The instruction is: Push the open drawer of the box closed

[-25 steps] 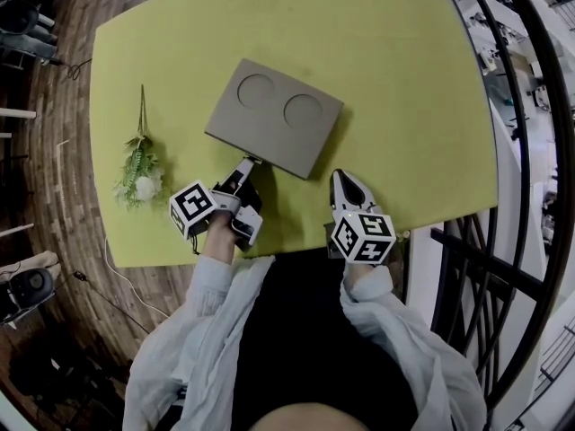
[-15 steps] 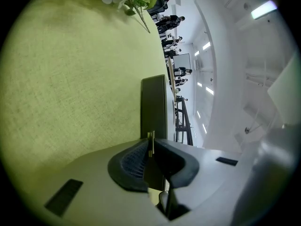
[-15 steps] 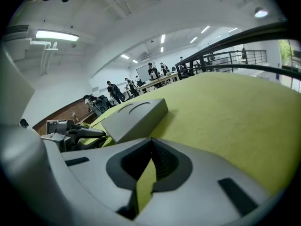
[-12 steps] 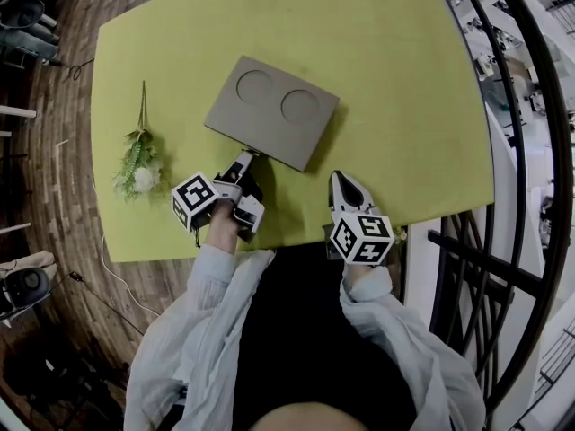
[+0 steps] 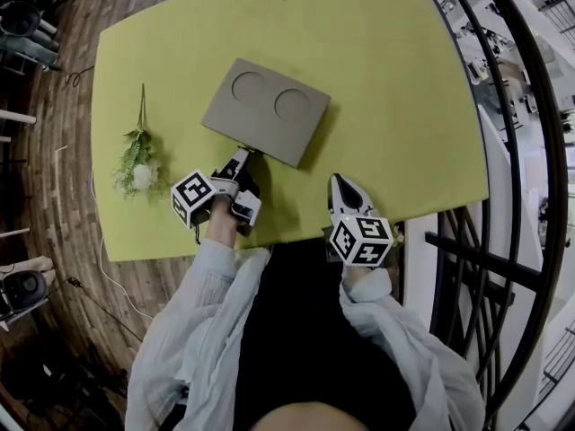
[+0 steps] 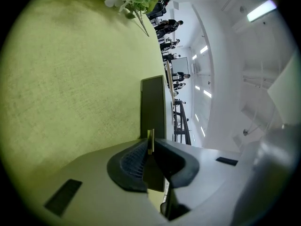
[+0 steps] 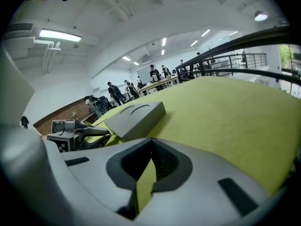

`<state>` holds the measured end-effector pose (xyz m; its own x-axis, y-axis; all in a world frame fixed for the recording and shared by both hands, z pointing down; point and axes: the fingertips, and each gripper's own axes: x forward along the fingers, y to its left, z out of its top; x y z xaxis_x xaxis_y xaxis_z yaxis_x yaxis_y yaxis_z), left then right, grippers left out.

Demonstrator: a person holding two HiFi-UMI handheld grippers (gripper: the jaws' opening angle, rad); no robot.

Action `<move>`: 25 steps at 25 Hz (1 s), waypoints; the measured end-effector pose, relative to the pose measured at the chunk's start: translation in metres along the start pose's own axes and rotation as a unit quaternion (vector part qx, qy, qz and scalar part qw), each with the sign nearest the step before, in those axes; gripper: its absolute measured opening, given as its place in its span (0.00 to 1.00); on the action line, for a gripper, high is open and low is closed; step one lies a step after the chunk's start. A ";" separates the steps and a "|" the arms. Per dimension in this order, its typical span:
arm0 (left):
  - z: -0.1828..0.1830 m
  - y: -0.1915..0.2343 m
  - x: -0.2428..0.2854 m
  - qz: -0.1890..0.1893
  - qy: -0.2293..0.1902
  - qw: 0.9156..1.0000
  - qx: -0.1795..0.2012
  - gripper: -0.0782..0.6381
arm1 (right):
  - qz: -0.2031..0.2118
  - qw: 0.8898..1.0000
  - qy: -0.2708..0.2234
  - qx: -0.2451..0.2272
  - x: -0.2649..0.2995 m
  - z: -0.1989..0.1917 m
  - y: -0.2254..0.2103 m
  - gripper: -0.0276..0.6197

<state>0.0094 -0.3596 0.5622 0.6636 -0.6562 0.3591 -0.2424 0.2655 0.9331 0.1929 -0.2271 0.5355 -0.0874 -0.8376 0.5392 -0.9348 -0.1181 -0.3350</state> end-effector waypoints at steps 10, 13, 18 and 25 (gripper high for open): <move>-0.029 -0.041 -0.071 -0.035 -0.018 0.975 0.219 0.16 | 0.047 0.999 -0.022 -0.014 -0.022 0.000 0.021 0.05; -0.038 -0.062 -0.093 -0.058 -0.026 0.958 0.281 0.16 | 0.062 0.997 -0.028 -0.022 -0.032 0.005 0.031 0.05; -0.052 -0.090 -0.129 -0.085 -0.058 0.916 0.388 0.16 | 0.070 0.995 -0.047 -0.051 -0.055 0.017 0.036 0.05; -0.071 -0.102 -0.157 -0.100 -0.080 0.862 0.490 0.16 | 0.093 0.988 -0.080 -0.098 -0.079 0.038 0.050 0.05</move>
<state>-0.0199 -0.2337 0.4094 0.6748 -0.7293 0.1132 -0.6676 -0.5377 0.5149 0.1667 -0.1868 0.4465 -0.2231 -0.9107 0.3477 -0.9578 0.1384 -0.2520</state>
